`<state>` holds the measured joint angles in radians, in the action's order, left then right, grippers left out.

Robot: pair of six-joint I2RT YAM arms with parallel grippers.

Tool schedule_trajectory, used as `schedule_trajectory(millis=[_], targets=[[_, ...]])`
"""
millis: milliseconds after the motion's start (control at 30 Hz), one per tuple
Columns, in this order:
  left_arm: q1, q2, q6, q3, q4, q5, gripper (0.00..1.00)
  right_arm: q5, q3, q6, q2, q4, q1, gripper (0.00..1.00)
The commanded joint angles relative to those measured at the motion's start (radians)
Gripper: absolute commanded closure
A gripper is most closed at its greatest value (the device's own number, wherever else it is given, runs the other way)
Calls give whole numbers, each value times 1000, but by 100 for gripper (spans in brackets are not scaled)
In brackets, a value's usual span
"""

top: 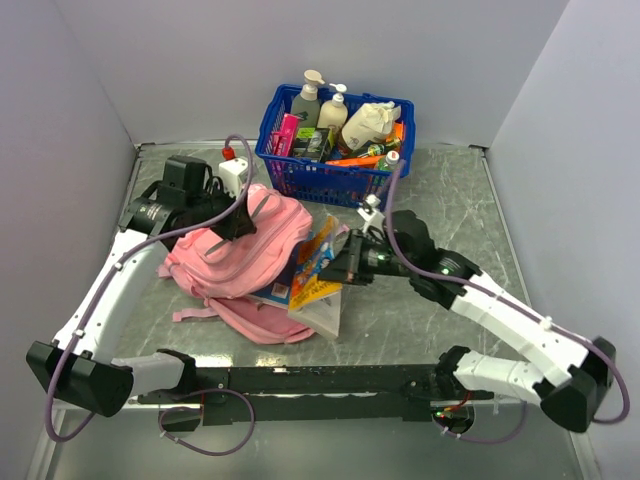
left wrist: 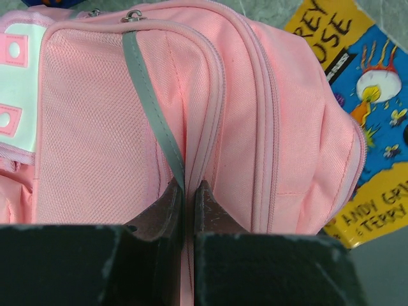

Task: Pack the student bag
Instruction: Place the book in the student bag.

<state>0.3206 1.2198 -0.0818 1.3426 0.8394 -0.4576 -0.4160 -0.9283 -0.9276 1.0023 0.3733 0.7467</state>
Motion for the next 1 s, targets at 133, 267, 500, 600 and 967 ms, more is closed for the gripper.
schedule_trajectory(millis=[133,267,500,600,967], targets=[[-22,-26,36,98,-97,-95,98,71,-242,87,208,-201,88,100],[-26,-32,31,101,-82,-93,98,66,-297,142,335,-290,91,100],[-40,-43,31,92,-74,-111,98,43,-181,150,525,-370,106,100],[-41,-36,33,86,-77,-119,98,8,-144,142,574,-407,118,93],[-45,-13,45,81,-103,-130,97,5,-125,220,507,-292,109,5]])
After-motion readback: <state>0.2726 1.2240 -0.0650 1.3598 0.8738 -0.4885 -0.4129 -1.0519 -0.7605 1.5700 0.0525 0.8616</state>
